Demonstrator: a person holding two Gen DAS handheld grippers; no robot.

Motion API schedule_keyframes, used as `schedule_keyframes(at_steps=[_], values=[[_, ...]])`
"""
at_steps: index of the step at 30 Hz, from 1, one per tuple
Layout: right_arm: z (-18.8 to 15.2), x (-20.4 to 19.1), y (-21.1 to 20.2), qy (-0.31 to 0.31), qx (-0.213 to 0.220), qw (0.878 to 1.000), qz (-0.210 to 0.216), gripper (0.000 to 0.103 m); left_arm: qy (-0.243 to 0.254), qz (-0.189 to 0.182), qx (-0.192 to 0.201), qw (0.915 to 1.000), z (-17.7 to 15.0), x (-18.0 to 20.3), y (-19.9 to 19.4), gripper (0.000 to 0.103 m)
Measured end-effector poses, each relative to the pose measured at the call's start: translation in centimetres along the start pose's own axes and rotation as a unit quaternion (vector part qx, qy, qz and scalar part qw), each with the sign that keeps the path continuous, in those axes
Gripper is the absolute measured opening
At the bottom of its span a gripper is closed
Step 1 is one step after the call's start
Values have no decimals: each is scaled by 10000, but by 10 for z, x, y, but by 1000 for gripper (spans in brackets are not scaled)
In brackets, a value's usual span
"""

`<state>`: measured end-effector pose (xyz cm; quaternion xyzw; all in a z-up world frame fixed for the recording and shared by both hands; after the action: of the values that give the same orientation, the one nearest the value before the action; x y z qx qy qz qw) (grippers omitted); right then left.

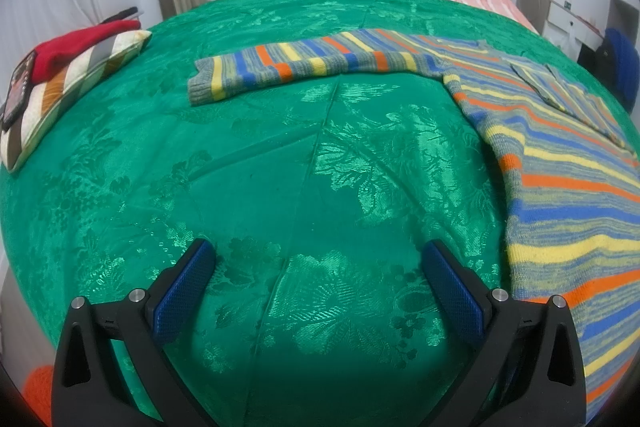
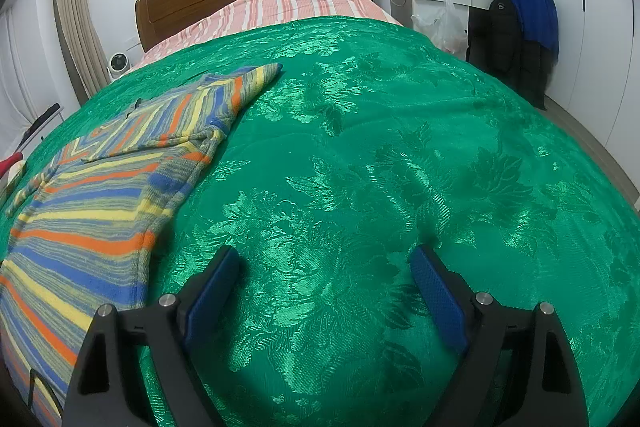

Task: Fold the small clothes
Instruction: 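Move the left gripper toward the other sleeve cuff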

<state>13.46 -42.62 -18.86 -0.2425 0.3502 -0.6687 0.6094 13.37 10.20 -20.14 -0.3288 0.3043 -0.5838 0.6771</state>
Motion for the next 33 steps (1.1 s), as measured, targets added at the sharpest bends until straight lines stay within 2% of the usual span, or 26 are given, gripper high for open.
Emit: schedule_keyframes(at_steps=[20, 24, 26, 29, 31, 33], values=[[0, 0, 0, -6, 0, 10000, -9, 87, 1, -15, -19, 10000, 0, 0, 0, 103], [0, 0, 0, -10, -2, 10000, -15, 87, -72, -274, -397, 9988, 3, -6, -4, 102], [0, 0, 0, -9, -1, 10000, -12, 87, -264, -482, -502, 9972, 7, -15, -11, 102], [0, 0, 0, -9, 1, 10000, -11, 87, -886, -982, -317, 9907, 28, -45, -29, 102], [0, 1, 0, -9, 0, 10000, -12, 87, -1452, -1313, -251, 9803, 53, -77, -31, 102], [0, 0, 0, -10, 3, 10000, -12, 87, -1906, -1519, -359, 9692, 75, -106, -20, 102]])
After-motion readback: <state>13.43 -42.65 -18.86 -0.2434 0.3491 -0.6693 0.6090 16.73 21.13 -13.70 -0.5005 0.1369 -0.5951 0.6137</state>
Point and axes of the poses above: each gripper's, at about its wrist camera, not at the fingertips, and y roughly the way its jaws point, x to its right, z to its top, the point moved 5 cm from there along y, roughly the way its jaws point, and after that the axes turned 6 degrees about -x, right-handed, at the moved point
